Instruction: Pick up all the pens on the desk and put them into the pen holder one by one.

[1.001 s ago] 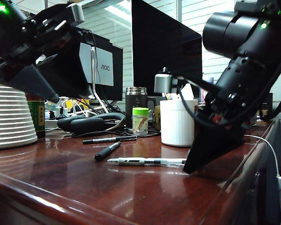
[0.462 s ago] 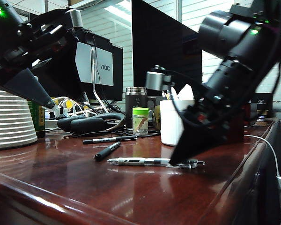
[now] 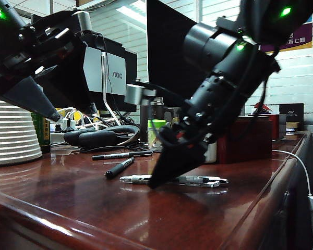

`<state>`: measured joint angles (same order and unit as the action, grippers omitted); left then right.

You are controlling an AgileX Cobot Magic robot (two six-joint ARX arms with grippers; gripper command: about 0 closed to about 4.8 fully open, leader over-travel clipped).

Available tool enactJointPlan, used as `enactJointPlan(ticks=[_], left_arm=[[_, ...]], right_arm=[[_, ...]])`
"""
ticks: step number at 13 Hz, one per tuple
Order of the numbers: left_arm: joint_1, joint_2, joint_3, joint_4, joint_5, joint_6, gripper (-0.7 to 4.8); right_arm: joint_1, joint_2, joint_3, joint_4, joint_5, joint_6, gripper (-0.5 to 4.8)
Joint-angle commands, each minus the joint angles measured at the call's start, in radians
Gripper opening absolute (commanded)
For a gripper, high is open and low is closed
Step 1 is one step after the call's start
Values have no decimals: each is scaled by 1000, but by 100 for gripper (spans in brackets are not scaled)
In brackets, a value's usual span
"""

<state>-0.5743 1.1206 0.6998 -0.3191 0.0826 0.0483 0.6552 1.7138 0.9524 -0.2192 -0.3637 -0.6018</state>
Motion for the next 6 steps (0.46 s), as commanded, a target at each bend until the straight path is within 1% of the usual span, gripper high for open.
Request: enactJointPlan(ticks=[1,2,4,6], left_arm=[[-1,-2,5,-9,-17,-4,461],[-1,-2,5,-8,-18,-3,461],[-1,-2,5,-8,-18,-3,461],[-1,-2,5,-8,-18,-3,461]], right_arm=[[5,17,-4,-66,32,0,61],[4,16,-4,-76,34,-1,0],[5,14,1,-51,35,12,-6],[3,-8,35,9,29,114,-6]])
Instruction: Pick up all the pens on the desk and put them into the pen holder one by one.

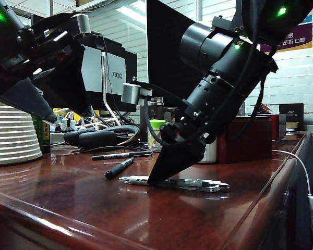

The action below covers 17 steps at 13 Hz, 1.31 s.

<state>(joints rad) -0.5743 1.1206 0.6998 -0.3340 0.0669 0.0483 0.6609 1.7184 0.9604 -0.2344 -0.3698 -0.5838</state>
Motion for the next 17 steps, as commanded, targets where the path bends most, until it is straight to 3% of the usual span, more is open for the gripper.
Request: enactJointPlan(ticks=[1,4,6,8,11,13,15,17], left_arm=[[-1,-2,5,10,-3,-3,461],[0,-2,5,14,-3,-3,461],[0,-2,5,14,-3,-3,461],[0,-2,5,14,-5,-3,461],[0,0,5,31,-30,-3,460],[0,2,5,53,-44,1,459],[0,8,5,74,-92,5,458],[0,46,5,85,-90,5,458]], right_arm=[[-3,-48,85,92,29,183,-6],[-35,-121,153,482,32,439,-6],[-112,-127,153,778,72,589,-6],[-216,-127,149,821,88,718,-6],[-308,-92,79,950,94,762,-6],[-324,7,74,1051,-19,801,-6],[-325,93,72,1173,-33,793,-6],[-324,97,47,1151,-33,793,-6]])
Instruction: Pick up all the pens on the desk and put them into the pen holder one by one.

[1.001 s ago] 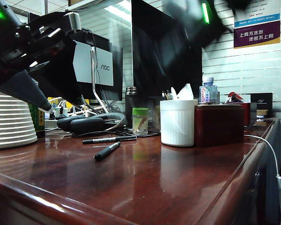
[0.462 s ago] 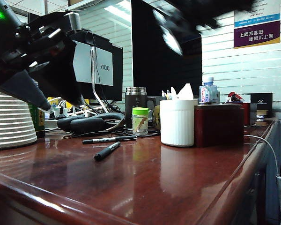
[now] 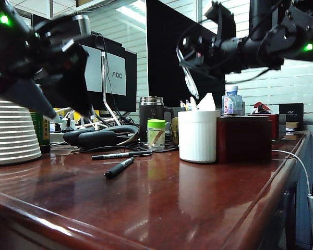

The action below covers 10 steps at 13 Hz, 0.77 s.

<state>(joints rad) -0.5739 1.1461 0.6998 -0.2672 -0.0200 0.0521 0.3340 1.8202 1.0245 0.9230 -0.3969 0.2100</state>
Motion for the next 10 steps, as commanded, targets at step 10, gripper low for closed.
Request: enactJointPlan(ticks=[10], left_arm=[[-1,60,5,11,-3,0,458]], right_arm=[[3,-5,-105,-31,-2,-80,101]])
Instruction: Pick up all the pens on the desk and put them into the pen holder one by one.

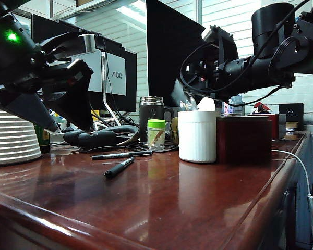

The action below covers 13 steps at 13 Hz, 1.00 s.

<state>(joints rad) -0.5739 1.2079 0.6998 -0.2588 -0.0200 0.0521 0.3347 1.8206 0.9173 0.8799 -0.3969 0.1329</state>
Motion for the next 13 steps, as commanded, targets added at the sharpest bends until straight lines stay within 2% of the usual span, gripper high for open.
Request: enactJointPlan(ticks=[1,4,6,7,8,10,12,13], left_arm=[[-1,-2,5,-5,-3,0,458],[-1,-2,6,32,5,-29,458],[0,5,32,126,53,-132,458],[-1,34,72,148,82,-183,458],[-1,92,134,130,111,-203,458],[-15,255,278,34,118,-241,460],[-15,394,398,-68,109,-335,459],[-15,460,446,-114,56,-359,458]], right_arm=[[2,-7,3,15,-11,-2,122],[3,-109,3,14,-135,30,122],[-6,-241,3,8,-137,51,122],[-21,-308,3,-39,-137,51,192],[-42,-367,3,-138,-137,50,280],[-106,-460,3,-336,-142,50,283],[-151,-514,3,-389,-167,50,283],[-172,-534,3,-389,-167,50,283]])
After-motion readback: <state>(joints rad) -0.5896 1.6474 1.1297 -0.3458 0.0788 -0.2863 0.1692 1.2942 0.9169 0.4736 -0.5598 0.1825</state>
